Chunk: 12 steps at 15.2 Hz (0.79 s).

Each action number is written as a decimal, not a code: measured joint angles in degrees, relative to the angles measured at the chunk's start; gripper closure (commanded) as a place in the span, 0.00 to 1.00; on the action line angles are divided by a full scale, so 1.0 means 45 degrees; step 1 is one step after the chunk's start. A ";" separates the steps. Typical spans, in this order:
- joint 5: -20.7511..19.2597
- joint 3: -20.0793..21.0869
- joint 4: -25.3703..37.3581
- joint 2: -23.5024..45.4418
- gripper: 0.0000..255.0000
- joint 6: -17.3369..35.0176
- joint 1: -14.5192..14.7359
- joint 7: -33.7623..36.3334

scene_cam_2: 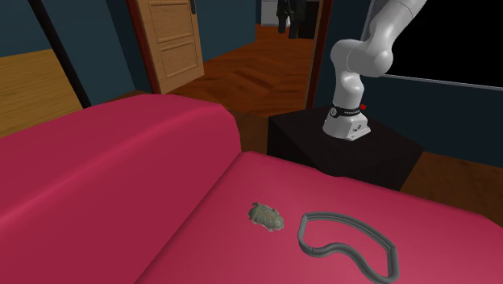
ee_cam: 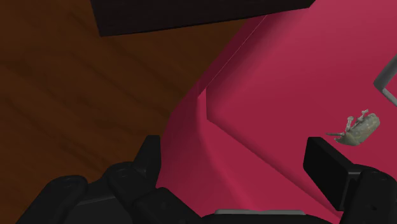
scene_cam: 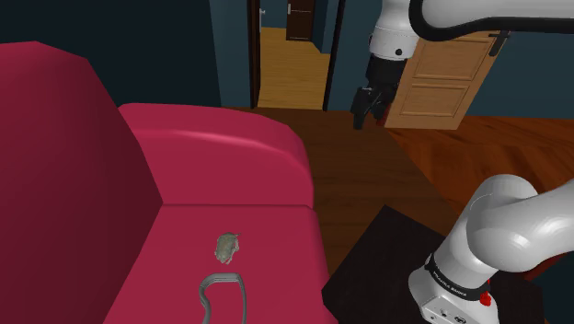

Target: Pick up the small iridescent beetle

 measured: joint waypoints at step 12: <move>0.1008 0.2971 -0.0621 0.2356 0.00 0.2400 0.0161 0.4510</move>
